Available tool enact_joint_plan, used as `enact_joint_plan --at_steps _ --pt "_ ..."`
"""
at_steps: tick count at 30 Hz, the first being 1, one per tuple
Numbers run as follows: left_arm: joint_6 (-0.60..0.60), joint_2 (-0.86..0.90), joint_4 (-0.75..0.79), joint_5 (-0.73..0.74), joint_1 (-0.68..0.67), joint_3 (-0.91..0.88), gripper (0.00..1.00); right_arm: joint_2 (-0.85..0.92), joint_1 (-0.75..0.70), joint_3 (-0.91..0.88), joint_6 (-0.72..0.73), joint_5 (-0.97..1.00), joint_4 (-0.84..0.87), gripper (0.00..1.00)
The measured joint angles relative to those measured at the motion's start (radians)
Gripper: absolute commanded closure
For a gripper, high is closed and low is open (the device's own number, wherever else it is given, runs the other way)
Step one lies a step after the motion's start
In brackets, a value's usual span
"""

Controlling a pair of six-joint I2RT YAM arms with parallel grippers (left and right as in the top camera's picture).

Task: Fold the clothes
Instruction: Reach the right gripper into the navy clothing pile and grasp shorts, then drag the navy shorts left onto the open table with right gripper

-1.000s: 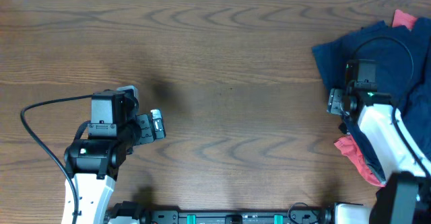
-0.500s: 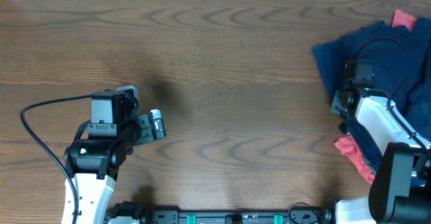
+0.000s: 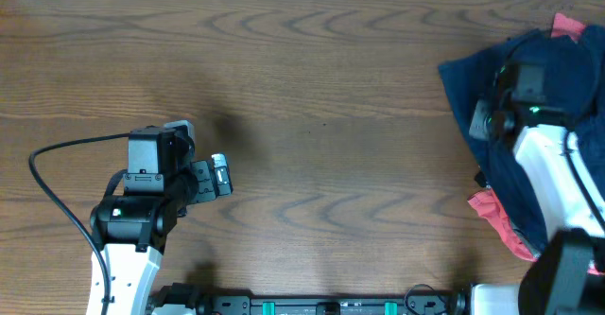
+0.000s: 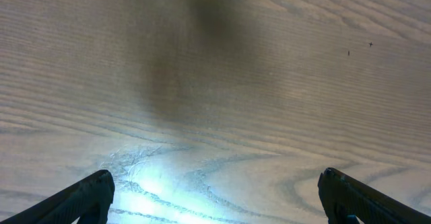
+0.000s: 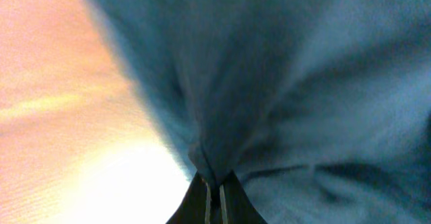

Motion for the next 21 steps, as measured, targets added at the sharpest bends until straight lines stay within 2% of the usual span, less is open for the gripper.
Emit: enact_joint_plan --at_steps 4,11,17,21 --pt "0.000 0.000 0.003 0.000 0.000 0.000 0.02 -0.081 0.040 0.114 -0.051 -0.205 -0.056 0.99" --pt "0.000 0.000 0.006 0.000 0.000 0.000 0.02 -0.092 0.298 0.128 -0.084 -0.414 -0.160 0.99" --pt "0.000 0.000 0.006 0.000 0.000 0.000 0.02 -0.004 0.518 0.081 -0.092 -0.445 -0.106 0.99" --pt "0.000 0.000 0.006 0.000 0.000 0.000 0.02 0.078 0.650 0.079 -0.058 -0.432 0.028 0.99"
